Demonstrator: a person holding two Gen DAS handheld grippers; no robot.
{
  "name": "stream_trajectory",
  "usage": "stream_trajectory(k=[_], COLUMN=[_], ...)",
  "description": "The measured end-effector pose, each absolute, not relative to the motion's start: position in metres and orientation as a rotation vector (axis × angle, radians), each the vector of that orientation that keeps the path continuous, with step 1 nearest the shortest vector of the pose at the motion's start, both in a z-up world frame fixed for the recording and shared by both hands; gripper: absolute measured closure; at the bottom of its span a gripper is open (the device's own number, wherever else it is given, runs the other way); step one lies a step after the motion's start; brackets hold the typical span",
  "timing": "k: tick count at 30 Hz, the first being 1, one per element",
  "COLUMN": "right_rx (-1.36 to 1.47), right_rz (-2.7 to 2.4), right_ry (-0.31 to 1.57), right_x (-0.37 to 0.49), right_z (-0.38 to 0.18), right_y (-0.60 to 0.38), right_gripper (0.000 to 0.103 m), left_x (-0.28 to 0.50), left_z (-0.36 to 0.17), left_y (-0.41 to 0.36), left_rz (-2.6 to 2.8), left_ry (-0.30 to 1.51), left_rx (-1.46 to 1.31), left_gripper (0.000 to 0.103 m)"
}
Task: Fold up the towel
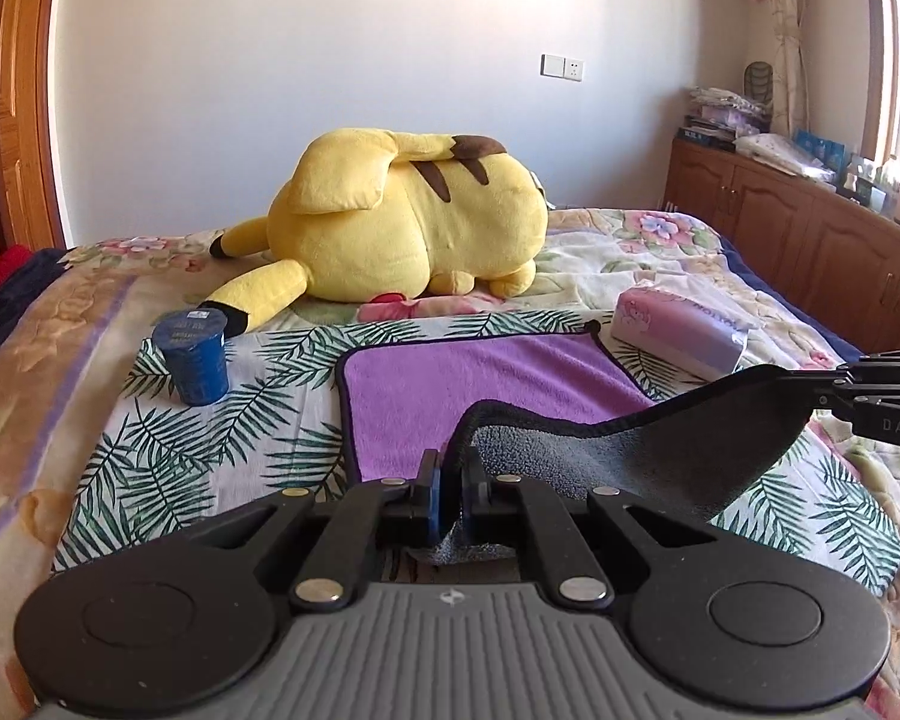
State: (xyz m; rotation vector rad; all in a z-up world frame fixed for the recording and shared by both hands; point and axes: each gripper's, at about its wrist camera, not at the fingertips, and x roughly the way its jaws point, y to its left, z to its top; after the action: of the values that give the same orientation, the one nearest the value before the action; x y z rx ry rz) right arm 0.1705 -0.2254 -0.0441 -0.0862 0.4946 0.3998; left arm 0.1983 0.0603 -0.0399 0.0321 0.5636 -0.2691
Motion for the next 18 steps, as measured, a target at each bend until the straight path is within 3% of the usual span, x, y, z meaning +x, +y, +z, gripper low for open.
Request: stream_trajectory(k=[18], right_rx=[-0.221], right_rz=[0.366], right_ry=[0.433], right_x=[0.194], right_z=[-0.026], right_y=[-0.212], right_gripper=[0.099], left_x=[0.223], left_z=[-0.027], left_y=[0.055], left_rz=[-0.248], left_ry=[0.528], left_rx=[0.082], left_gripper=[0.103])
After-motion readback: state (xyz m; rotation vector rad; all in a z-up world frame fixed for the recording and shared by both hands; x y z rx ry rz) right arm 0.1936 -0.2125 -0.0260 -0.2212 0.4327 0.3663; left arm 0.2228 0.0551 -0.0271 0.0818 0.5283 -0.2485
